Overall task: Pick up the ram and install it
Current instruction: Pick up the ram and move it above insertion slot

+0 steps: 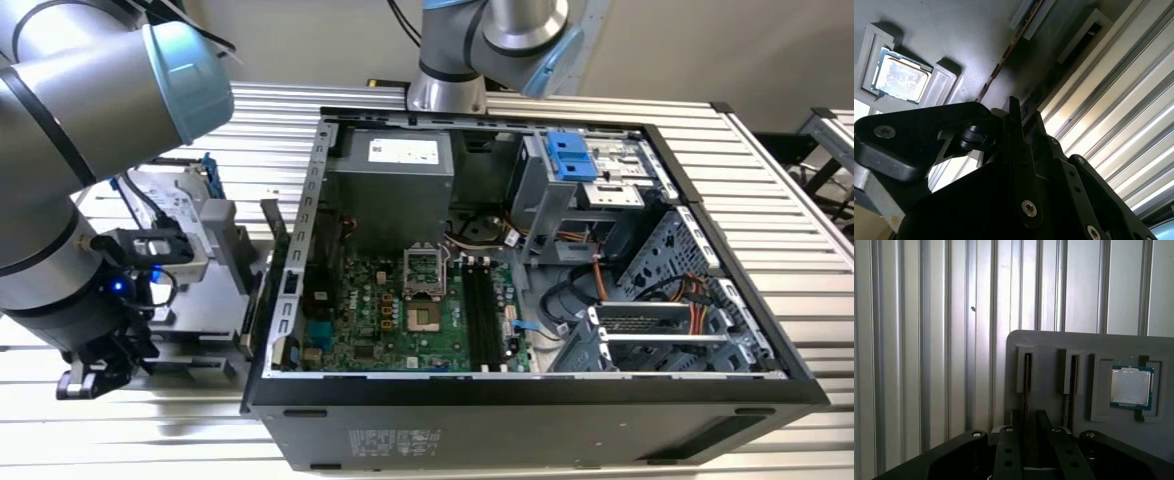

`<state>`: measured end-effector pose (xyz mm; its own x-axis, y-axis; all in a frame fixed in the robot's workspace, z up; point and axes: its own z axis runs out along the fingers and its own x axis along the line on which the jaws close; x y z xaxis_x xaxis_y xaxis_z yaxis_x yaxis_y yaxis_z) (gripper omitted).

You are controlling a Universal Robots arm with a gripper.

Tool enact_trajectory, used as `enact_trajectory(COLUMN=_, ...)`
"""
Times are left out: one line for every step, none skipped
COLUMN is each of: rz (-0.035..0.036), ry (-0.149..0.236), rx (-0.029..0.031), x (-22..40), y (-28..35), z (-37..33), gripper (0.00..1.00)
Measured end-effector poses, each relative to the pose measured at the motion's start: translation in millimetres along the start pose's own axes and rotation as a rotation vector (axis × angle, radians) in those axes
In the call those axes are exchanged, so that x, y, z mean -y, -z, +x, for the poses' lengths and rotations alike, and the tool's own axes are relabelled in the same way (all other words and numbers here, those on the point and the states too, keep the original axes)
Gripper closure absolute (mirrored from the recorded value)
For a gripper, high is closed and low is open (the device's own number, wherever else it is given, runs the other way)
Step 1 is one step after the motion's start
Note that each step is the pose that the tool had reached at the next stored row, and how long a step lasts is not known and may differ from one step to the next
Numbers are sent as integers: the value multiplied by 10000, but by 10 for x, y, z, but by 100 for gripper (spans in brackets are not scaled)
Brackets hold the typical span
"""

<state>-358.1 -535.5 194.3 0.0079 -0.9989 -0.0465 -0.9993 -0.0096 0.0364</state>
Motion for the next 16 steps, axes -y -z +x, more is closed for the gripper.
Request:
enact_trajectory(rz=0, ry=0, rx=0, x=0, y=0, z=0, gripper=100)
enact_trajectory(rz=0, ry=0, rx=-1, x=0, y=0, z=0, gripper=100)
enact_trajectory(rz=0, ry=-1, rx=1, x=0, y=0, z=0, gripper=100)
enact_trajectory(rz=0, ry=-1, rx=1, x=0, y=0, z=0, gripper=100)
enact_trajectory(rz=0, ry=-1, rx=0, x=0, y=0, z=0, gripper=100)
enact_trajectory(rz=0, ry=-1, rx=0, x=0, y=0, z=0, gripper=100)
enact_trajectory(rz=0, ry=-2, rx=0, x=0, y=0, z=0, gripper=100)
enact_trajectory(rz=0, ry=-2, rx=0, x=0, y=0, z=0, gripper=100)
enact_trajectory(rz=0, ry=-2, rx=0, x=0, y=0, z=0, gripper=100)
enact_trajectory(rz=0, ry=-2, rx=0, x=0, y=0, z=0, gripper=100)
enact_trajectory(rz=0, ry=-2, rx=0, x=0, y=0, z=0, gripper=100)
enact_trajectory(rz=0, ry=-2, rx=0, x=0, y=0, z=0, gripper=100)
enact_trajectory(rz=0, ry=-2, rx=0, x=0, y=0, z=0, gripper=100)
enact_trajectory(rz=0, ry=-3, rx=0, x=0, y=0, z=0, gripper=100)
enact_trajectory(rz=0, ry=-3, rx=1, x=0, y=0, z=0, gripper=100)
enact_trajectory(rz=1, ry=-3, rx=1, x=0, y=2, z=0, gripper=100)
